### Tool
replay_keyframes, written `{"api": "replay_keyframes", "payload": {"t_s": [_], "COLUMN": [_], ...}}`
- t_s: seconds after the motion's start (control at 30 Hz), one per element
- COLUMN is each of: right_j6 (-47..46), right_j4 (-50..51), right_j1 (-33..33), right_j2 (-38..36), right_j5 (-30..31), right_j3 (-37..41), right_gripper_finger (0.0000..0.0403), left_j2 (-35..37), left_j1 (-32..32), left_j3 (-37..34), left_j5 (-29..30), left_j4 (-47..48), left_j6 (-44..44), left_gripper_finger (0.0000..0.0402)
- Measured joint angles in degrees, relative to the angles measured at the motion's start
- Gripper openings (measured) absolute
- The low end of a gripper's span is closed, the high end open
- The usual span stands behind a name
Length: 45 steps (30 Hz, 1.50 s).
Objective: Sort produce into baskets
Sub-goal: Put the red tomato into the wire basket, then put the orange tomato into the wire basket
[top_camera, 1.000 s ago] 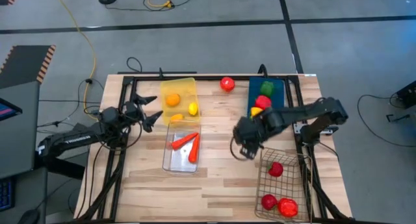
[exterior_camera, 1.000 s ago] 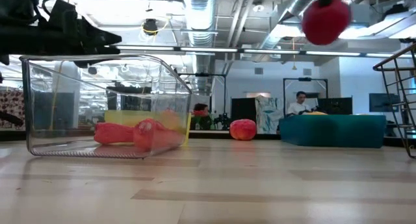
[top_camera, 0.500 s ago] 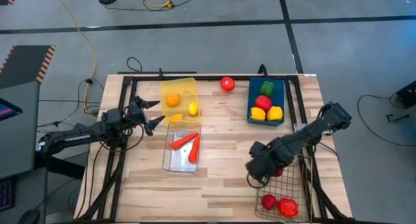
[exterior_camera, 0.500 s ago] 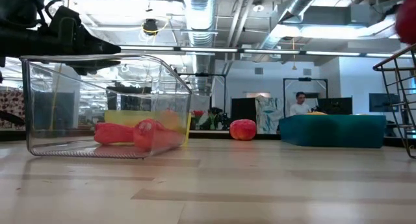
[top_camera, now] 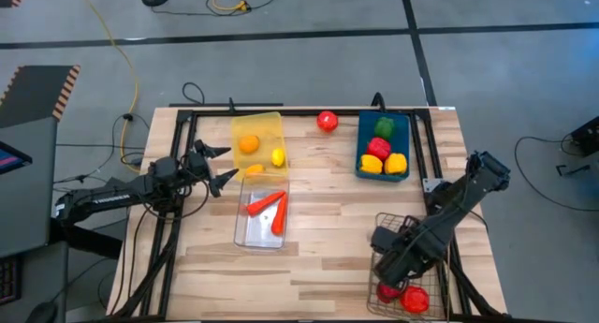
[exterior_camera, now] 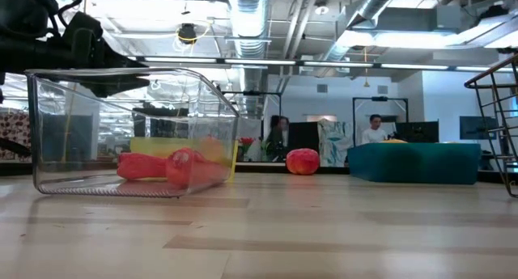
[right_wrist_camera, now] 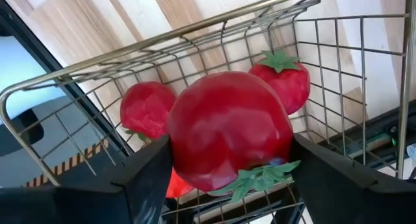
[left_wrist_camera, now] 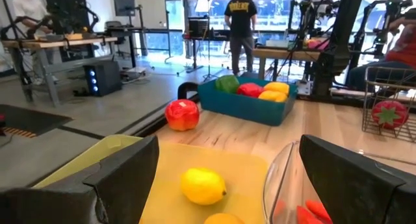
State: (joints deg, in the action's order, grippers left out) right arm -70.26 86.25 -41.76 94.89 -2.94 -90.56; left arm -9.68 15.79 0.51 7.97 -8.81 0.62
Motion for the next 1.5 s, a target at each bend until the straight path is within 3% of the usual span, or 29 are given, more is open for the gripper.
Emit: {"api": "replay_keyframes", "payload": {"t_s": [0.27, 0.57, 0.83, 0.97, 1.17, 1.37, 1.5], "right_j6": [2.5, 3.2, 4.8, 8.7, 25.4, 41.1, 46.0], "right_j4": [-0.8, -1.7, -0.6, 2.0, 1.1, -7.0, -14.1], "right_j1": [0.3, 0.3, 2.3, 6.7, 16.5, 28.9, 36.8], "right_j2": [0.0, 0.0, 0.0, 0.0, 0.0, 0.0, 0.0], "right_j5": [0.0, -0.2, -0.3, -0.3, 3.2, 11.7, 13.6], "right_j3": [0.0, 0.0, -0.6, -2.4, -3.6, -3.6, -3.6], "right_gripper_finger": [0.0334, 0.0370, 0.0374, 0.0373, 0.0373, 0.0373, 0.0373], "left_j2": [0.0, 0.0, 0.0, 0.0, 0.0, 0.0, 0.0], "left_j1": [-1.4, -2.7, -2.7, -2.7, -2.7, -2.7, -2.7], "left_j3": [0.0, 0.0, 0.0, 0.0, 0.0, -0.1, -0.1], "left_j5": [0.0, 4.0, 4.1, 4.8, 4.6, 4.5, 4.5], "left_j4": [-0.2, 0.1, -0.1, -1.2, -1.2, -1.1, -1.1], "left_j6": [-0.3, -1.0, -1.0, -1.0, -0.3, 0.0, 0.1], "left_gripper_finger": [0.0359, 0.0359, 0.0359, 0.0359, 0.0359, 0.0359, 0.0359]}}
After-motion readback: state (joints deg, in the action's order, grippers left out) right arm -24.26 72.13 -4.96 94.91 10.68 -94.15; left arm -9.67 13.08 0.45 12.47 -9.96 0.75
